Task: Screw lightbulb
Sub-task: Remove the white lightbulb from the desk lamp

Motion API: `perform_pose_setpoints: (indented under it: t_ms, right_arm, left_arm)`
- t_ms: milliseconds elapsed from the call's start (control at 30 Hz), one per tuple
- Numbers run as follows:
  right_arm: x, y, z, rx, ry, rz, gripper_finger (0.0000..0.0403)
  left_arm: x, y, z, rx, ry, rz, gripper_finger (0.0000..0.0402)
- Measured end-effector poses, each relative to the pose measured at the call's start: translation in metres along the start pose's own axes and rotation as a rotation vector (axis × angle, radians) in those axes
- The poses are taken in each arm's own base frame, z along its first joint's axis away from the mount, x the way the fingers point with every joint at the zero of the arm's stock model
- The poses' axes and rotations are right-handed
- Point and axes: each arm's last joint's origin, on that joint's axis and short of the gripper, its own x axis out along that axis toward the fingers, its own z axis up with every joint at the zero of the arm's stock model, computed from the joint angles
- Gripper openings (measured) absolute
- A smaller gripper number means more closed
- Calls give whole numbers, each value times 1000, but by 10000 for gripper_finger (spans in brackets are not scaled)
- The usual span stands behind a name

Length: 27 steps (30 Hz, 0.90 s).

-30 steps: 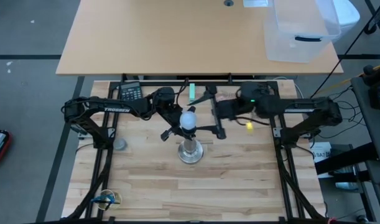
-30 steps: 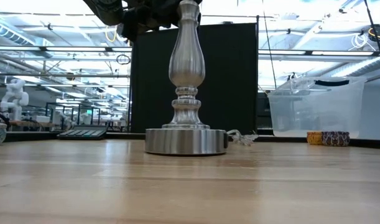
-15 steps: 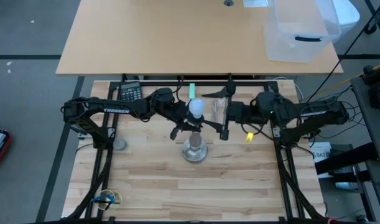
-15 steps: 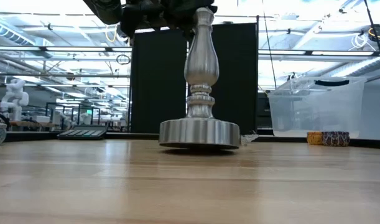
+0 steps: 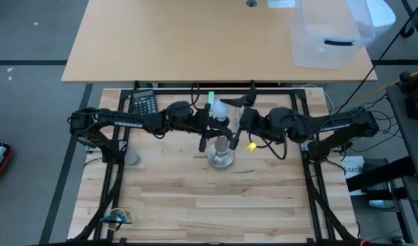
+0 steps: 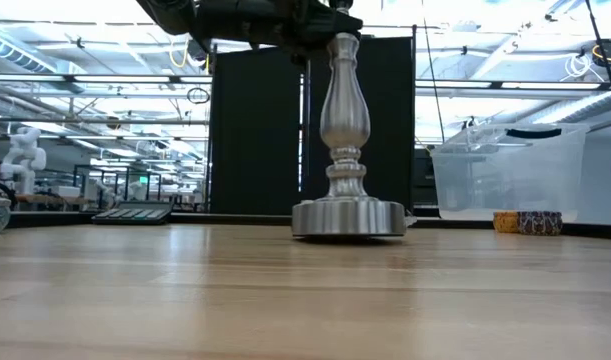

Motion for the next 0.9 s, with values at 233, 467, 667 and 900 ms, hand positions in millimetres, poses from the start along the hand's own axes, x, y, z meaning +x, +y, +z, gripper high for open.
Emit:
perform_pose_setpoints:
  t_ms: [233,467,667,900]
  right_arm:
    - [-4,6,1,-51,17,-109,354]
    - [-4,4,-2,-27,56,-227,354]
    - [-4,3,-2,8,57,-259,354]
    - [4,10,-11,76,79,-253,354]
  left_arm:
    - [3,-7,0,31,4,68,71]
    - [3,-7,0,27,5,88,71]
    - [3,-7,0,27,5,87,71]
    - [3,-7,0,25,5,87,71]
